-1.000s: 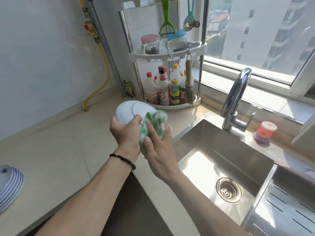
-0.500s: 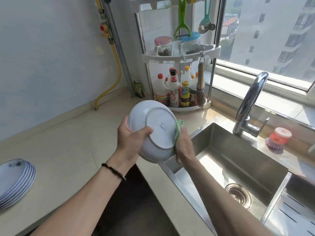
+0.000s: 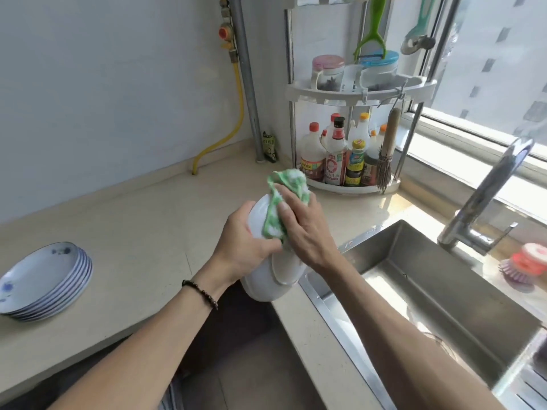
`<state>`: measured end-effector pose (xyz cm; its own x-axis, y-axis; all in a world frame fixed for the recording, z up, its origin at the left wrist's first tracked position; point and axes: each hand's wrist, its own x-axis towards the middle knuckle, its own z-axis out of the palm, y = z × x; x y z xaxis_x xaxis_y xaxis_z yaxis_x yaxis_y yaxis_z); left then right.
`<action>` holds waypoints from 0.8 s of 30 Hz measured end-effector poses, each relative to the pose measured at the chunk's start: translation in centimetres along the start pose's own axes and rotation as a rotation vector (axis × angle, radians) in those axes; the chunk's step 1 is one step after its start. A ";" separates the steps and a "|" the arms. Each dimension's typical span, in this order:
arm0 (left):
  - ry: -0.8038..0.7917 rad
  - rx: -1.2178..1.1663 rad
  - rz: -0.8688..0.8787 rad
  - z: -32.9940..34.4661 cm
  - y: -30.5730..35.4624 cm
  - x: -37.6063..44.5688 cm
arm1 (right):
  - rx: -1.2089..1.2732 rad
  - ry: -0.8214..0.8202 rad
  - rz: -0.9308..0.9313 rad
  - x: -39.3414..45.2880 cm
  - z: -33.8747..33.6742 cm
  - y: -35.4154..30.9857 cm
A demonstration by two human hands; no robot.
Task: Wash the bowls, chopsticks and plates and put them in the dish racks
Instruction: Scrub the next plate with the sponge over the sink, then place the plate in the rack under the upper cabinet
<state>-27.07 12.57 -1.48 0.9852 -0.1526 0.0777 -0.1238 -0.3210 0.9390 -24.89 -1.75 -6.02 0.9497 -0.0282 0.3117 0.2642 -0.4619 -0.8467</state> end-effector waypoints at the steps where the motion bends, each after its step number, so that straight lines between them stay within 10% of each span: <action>1: -0.010 0.034 0.007 -0.6 -0.2 -0.1 | -0.007 -0.031 -0.063 -0.4 0.9 -0.2; 19: 0.023 0.222 -0.048 -17.2 -7.8 -10.1 | 0.173 -0.290 -0.025 -8.1 18.0 -9.3; 24: -0.038 0.402 -0.020 -24.5 -12.0 -17.6 | 0.410 -0.369 0.570 -11.1 24.6 -11.2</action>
<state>-40.01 41.95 -5.88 0.9838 -0.1746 0.0412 -0.1485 -0.6632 0.7335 -34.27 25.60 -10.60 0.9326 0.1669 -0.3200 -0.3071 -0.0990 -0.9465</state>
